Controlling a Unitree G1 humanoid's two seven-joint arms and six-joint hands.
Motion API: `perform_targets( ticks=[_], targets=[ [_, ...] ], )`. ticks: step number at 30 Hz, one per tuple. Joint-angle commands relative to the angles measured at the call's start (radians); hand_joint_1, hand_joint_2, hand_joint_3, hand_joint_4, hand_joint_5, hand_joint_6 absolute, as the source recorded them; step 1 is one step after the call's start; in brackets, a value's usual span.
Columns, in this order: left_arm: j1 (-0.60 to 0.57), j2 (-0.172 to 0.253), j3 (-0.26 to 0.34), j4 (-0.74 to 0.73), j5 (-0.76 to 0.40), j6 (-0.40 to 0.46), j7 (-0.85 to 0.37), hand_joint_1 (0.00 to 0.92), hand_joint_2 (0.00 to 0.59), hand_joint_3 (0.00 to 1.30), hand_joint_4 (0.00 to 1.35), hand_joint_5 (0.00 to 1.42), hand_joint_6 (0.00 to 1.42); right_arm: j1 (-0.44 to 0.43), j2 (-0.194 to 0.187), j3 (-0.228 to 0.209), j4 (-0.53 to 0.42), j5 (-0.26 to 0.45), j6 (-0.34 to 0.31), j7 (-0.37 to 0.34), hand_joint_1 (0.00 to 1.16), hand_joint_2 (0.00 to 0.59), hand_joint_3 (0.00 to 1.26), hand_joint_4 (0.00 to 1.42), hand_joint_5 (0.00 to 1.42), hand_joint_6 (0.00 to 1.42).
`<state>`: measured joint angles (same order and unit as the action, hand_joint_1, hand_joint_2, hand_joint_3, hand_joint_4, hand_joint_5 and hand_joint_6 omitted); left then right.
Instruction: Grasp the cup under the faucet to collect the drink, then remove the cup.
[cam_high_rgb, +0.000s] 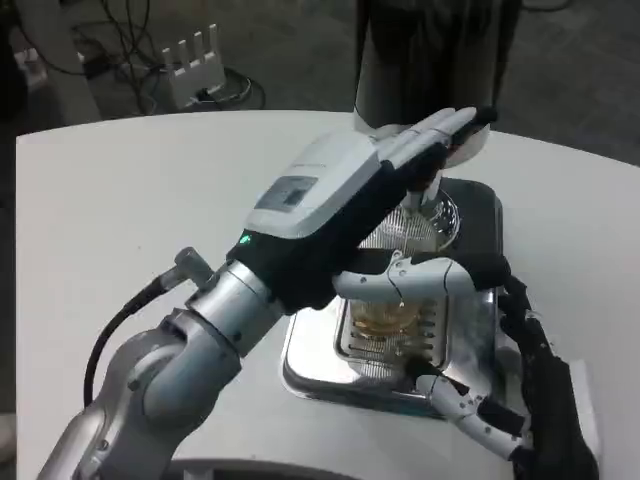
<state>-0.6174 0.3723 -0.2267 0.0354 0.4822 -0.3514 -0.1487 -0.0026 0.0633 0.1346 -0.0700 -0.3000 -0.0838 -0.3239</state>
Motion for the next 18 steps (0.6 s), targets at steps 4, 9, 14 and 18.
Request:
perform_targets(
  ticks=[4,9,14,18],
  targets=[
    [-0.007,0.009,-0.022,0.034,0.016,0.007,-0.030,0.000,0.102,0.11,0.08,0.17,0.11,-0.072,0.057,0.011,0.051,0.019,-0.008,-0.039,0.84,0.157,0.08,0.11,0.11,0.19],
    [-0.019,0.009,-0.018,0.041,0.014,0.008,-0.028,0.000,0.102,0.11,0.08,0.17,0.11,-0.090,0.024,0.001,0.053,0.011,-0.001,-0.047,0.85,0.149,0.09,0.11,0.12,0.19],
    [-0.029,0.004,-0.022,0.054,0.016,0.006,-0.025,0.000,0.103,0.11,0.09,0.17,0.11,-0.094,0.040,0.009,0.073,0.024,-0.009,-0.044,0.85,0.154,0.09,0.11,0.12,0.19],
    [-0.035,0.003,-0.028,0.063,0.019,0.005,-0.027,0.000,0.103,0.11,0.09,0.17,0.11,-0.121,0.048,0.017,0.100,0.021,-0.013,-0.051,0.85,0.155,0.09,0.11,0.12,0.19]
  ],
)
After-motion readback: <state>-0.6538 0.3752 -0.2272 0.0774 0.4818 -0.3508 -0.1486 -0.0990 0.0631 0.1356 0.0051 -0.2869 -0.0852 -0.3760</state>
